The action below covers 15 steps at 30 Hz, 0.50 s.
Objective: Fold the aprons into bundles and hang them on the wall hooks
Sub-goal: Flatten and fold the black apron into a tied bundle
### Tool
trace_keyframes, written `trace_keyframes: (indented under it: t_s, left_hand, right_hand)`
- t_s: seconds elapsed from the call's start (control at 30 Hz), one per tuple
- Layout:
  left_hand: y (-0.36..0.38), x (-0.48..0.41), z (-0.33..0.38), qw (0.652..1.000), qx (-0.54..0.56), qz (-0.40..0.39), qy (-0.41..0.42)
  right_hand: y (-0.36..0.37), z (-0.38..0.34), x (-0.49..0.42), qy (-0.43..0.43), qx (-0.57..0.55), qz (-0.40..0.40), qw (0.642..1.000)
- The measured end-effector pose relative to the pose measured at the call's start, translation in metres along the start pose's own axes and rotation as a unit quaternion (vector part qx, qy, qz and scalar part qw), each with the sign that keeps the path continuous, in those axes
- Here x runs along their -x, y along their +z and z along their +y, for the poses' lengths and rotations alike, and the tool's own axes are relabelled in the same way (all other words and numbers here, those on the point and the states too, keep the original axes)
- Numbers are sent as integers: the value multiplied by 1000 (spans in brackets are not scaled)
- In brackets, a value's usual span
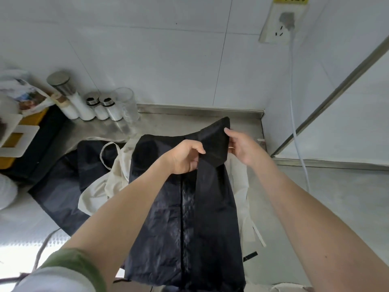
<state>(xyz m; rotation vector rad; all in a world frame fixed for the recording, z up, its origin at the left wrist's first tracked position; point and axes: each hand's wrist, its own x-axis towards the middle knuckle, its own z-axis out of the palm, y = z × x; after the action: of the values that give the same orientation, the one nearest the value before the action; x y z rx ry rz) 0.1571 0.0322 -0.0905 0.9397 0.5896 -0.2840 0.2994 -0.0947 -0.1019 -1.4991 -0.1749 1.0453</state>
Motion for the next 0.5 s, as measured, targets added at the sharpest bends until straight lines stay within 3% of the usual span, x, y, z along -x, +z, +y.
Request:
trace_keyframes:
  t_s: [0.07,0.27,0.4,0.5]
  left_hand:
    - [3,-1,9,1000,-11,4,27]
    - [1,-20,30,989,-32,120,74]
    - [-4,-21,41,984,-48,150,80]
    - [-8,-21,44,981,-58,166,78]
  right_hand:
    - [7,-13,-1,-35,6,-14,999]
    - [13,-23,-2,-93,16,-57,994]
    - [5,0,2,-54,13,-92,994]
    - [-1,25,7,1,49,-61,997]
